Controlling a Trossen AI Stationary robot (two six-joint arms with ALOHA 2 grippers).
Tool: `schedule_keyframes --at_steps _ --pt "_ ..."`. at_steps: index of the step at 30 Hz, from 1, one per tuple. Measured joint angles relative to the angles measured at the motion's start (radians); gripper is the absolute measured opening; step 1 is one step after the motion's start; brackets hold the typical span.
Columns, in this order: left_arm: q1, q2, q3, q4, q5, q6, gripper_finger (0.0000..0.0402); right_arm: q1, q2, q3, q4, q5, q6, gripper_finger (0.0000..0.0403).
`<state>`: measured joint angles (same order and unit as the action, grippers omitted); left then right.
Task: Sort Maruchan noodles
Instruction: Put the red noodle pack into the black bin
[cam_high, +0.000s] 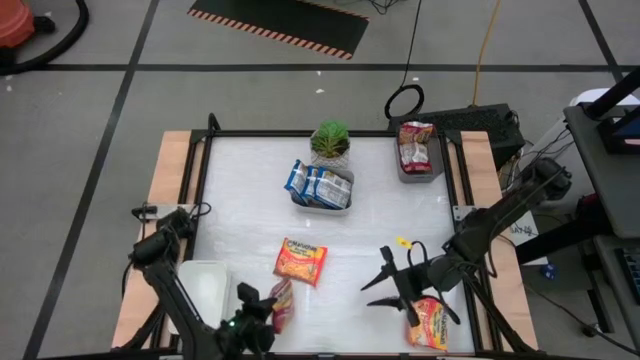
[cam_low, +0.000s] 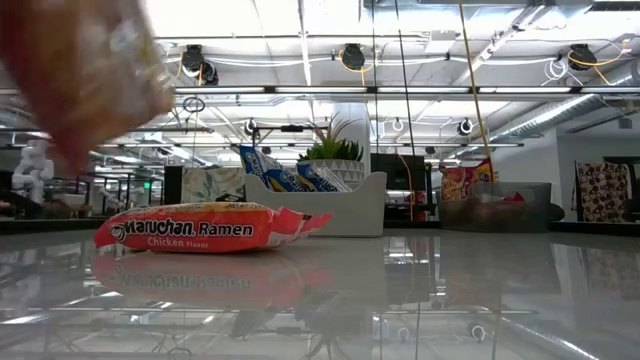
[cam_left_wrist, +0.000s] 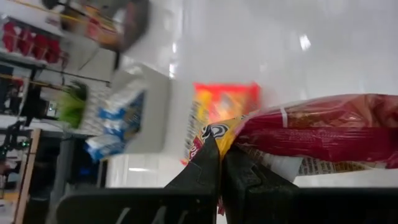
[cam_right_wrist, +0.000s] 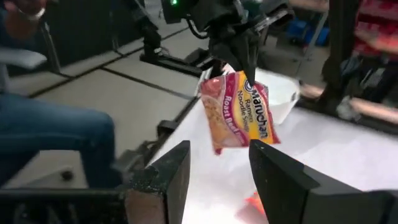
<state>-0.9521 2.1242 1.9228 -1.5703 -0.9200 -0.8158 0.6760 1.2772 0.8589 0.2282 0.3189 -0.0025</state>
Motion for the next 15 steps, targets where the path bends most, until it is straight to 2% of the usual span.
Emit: schedule_keyframes --at_steps 4,8,12,15 --pt "0.042 -0.078 0.0 -0.002 -0.078 -0.026 0.0003 -0.018 -0.012 0.0 -0.014 0.097 -0.088 0.016" --pt "0.08 -0.144 0.0 -0.002 -0.165 0.01 0.0003 -0.039 -0.012 0.0 -0.022 0.208 -0.175 0.016" --pt "0.111 -0.189 0.0 0.003 -0.252 0.098 0.0003 -0.089 -0.012 0.0 -0.022 0.211 -0.194 0.016" --pt "0.131 -0.194 0.0 0.004 -0.261 0.19 0.0003 -0.135 -0.012 0.0 -0.021 0.206 -0.146 0.016"
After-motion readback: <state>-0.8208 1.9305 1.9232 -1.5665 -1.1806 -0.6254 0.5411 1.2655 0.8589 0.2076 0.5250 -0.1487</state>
